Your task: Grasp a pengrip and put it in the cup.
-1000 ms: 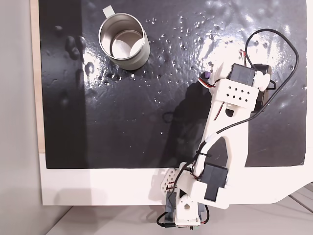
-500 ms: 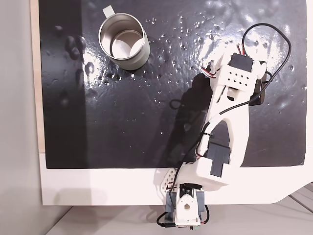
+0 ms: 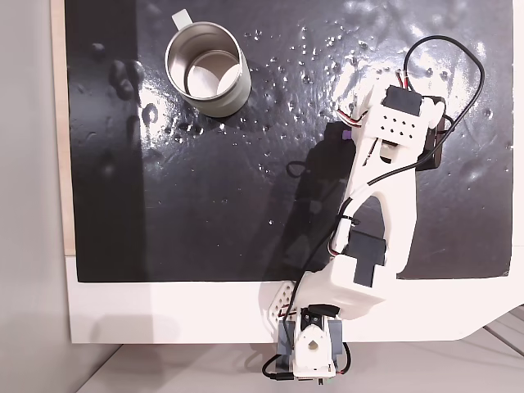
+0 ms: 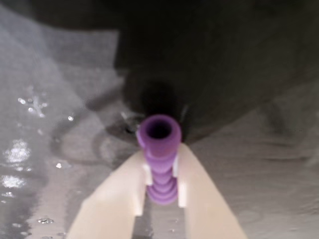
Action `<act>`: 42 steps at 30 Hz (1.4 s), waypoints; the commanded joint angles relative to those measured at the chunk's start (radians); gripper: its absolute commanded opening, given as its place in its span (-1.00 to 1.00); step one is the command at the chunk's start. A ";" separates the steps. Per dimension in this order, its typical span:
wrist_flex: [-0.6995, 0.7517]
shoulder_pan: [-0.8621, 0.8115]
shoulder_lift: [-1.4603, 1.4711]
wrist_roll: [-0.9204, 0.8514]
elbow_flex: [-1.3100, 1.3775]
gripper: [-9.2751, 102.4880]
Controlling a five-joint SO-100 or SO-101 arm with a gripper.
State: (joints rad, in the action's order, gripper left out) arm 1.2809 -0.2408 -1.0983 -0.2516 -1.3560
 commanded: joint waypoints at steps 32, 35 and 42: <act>0.403 0.167 -0.408 0.071 0.554 -0.83; 0.397 0.230 -0.374 0.089 0.563 -0.83; 0.400 0.351 -0.236 0.186 0.713 -0.83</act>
State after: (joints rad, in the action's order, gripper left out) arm 1.6812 0.0568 -1.3530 -0.1089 -0.7593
